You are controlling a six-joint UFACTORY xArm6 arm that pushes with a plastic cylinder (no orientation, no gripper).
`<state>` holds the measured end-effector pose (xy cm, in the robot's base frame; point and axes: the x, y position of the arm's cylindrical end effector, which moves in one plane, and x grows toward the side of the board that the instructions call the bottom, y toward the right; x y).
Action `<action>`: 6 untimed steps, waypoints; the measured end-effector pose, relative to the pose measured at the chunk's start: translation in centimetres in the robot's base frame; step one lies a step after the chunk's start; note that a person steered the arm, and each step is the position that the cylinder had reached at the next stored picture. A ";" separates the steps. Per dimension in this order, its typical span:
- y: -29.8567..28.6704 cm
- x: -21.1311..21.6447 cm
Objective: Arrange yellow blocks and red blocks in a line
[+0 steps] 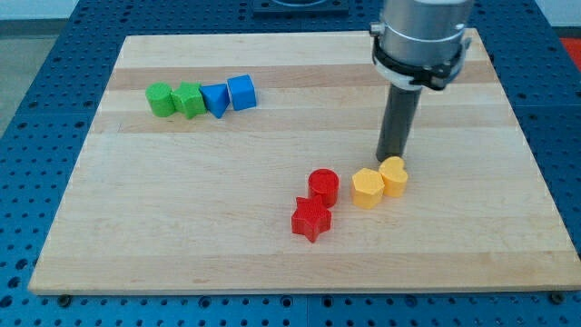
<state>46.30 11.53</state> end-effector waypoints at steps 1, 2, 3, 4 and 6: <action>0.5 1.5; 0.5 2.0; 0.5 2.0; -0.3 -0.7; -6.5 -2.4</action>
<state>43.89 5.03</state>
